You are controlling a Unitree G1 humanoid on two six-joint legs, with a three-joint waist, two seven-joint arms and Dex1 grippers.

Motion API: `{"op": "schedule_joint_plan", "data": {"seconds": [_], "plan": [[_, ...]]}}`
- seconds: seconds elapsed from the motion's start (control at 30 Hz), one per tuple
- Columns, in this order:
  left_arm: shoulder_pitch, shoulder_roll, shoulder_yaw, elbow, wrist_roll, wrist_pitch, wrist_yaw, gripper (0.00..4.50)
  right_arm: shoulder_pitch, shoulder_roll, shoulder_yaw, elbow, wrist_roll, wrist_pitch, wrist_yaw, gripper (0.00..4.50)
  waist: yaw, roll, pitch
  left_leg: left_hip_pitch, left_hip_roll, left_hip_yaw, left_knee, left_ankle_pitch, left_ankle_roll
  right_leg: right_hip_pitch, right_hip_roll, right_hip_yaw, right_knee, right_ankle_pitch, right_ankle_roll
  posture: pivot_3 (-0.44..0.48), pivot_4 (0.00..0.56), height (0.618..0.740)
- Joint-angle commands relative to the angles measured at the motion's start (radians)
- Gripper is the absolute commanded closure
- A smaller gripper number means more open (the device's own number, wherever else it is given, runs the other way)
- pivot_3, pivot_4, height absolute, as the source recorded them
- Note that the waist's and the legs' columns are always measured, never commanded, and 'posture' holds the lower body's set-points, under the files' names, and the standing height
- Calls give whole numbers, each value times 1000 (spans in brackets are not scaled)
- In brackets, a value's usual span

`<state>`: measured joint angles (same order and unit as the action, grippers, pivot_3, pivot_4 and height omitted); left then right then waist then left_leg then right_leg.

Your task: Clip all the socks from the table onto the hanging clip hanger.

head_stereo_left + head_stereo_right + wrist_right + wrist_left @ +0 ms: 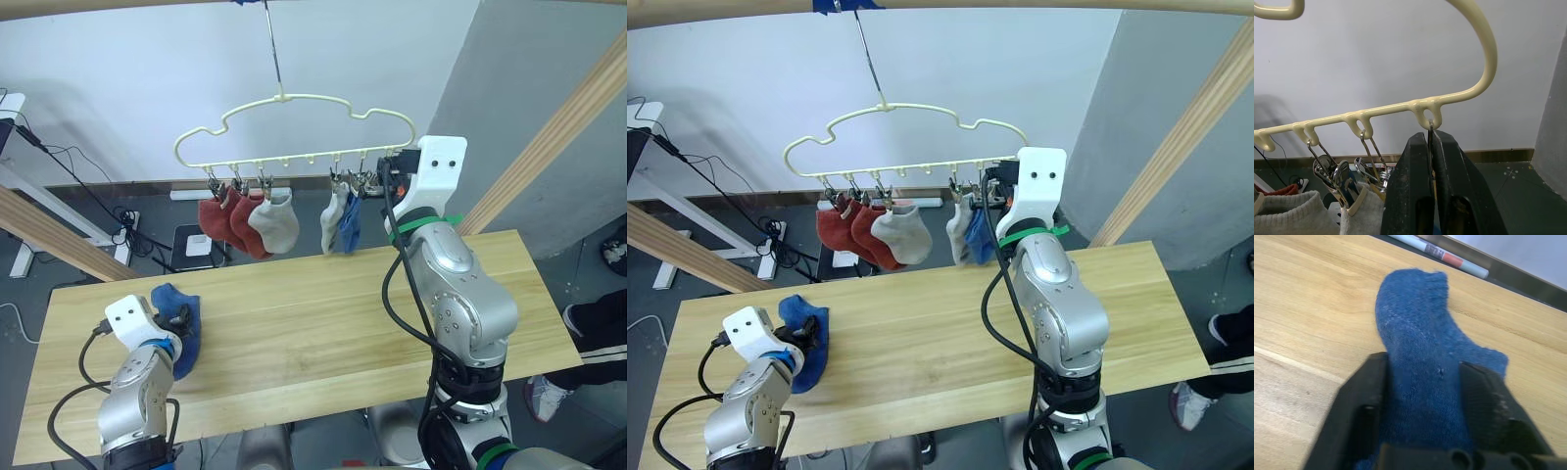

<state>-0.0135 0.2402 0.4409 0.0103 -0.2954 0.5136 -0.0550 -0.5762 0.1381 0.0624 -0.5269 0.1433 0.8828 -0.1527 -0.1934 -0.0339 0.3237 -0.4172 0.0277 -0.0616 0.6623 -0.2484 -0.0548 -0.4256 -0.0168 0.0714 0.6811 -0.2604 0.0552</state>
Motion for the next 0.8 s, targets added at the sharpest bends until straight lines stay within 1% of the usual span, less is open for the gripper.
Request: {"op": "schedule_joint_plan", "data": {"seconds": [0.03, 0.1, 0.17, 0.2, 0.23, 0.27, 0.33, 0.4, 0.43, 0.53, 0.6, 0.63, 0.73, 0.8], "plan": [[34, 14, -24, -10, 3, -17, -41, 3234, -30, 25, 6, -29, 8, -12, 2, 4500, 0, 0, 0, 0, 0, 0, 0, 0, 0, 0, 0, 0, 0, 0, 0, -240, 280, 740], [56, 53, -104, -37, 41, -86, -134, 3668, -30, 24, 5, -29, 8, -12, 1, 4500, 0, 0, 0, 0, 0, 0, 0, 0, 0, 0, 0, 0, 0, 0, 0, -240, 280, 740], [78, 117, -233, -80, 106, -224, -266, 4163, -30, 22, 5, -29, 6, -12, 1, 4500, 0, 0, 0, 0, 0, 0, -1, 0, 0, 0, 0, 0, 0, 0, 0, -240, 280, 740], [83, 138, -276, -91, 125, -278, -310, 4375, -30, 22, 5, -30, 6, -12, 1, 4500, 3, 0, 0, 0, 0, 1, -1, 0, 0, 0, 0, 0, 0, 0, 0, -240, 280, 740], [80, 151, -321, -114, 131, -330, -362, 4489, -30, 21, 4, -31, 4, -11, 0, 4500, 6, 0, 0, 0, 0, 0, -1, 0, 0, 0, -1, 0, -1, 0, 0, -240, 280, 740], [75, 156, -344, -124, 129, -361, -391, 4489, -32, 20, 3, -30, 3, -11, 0, 4500, 8, 0, 0, 0, 0, 0, -1, 0, 0, 0, -1, 0, -1, 0, 0, -251, 283, 740], [-2, 161, -469, -180, 105, -416, -537, 4489, -33, 18, 0, -32, 0, -9, -3, 4500, 10, 0, 0, -1, -1, 2, -1, 0, -1, 0, -2, 1, -1, 0, 0, -251, 283, 740], [-69, 161, -554, -200, 82, -430, -646, 4489, -33, 17, -1, -32, -2, -9, -4, 4500, 15, 0, 0, -1, -1, 2, -1, 0, 0, 0, -3, 1, -1, 0, 0, -258, 282, 740], [-98, 156, -581, -195, 73, -429, -681, 4489, -35, 17, -1, -33, -3, -9, -4, 4500, 14, 0, 0, -1, -1, 2, -1, 0, 0, 0, -3, 1, -1, 0, 0, -262, 281, 740], [-139, 147, -616, -186, 57, -424, -722, 4489, -37, 15, -2, -34, -4, -8, -5, 4500, -4, 0, 0, 0, -1, 4, -2, 0, 0, 0, -2, 1, -1, 0, 0, -262, 281, 740], [-190, 103, -652, -172, 58, -424, -721, 4489, -37, 10, -5, -39, -6, -5, -5, 4500, -7, 1, 0, 1, 0, 4, -2, 0, 0, -1, 0, 2, -1, 0, 0, -262, 281, 740], [-230, 60, -667, -146, 69, -433, -700, 4489, -37, 9, -6, -40, -7, -5, -5, 4500, -5, 1, 0, 0, 0, 3, -2, 0, 0, -1, 1, 1, -1, 0, 0, -274, 278, 740], [-290, -21, -673, -85, 101, -452, -642, 4489, -38, 10, -5, -40, -8, -5, -7, 4500, -1, 1, -1, -2, -1, 1, 0, 0, 0, 0, 2, 0, -1, 0, 0, -277, 278, 740], [-306, -52, -667, -61, 114, -461, -609, 4489, -39, 11, -3, -43, -9, -2, -8, 4500, -4, 1, -1, -1, -1, 2, 0, 0, 0, 0, 0, 2, -1, 0, 1, -286, 277, 740]]}}
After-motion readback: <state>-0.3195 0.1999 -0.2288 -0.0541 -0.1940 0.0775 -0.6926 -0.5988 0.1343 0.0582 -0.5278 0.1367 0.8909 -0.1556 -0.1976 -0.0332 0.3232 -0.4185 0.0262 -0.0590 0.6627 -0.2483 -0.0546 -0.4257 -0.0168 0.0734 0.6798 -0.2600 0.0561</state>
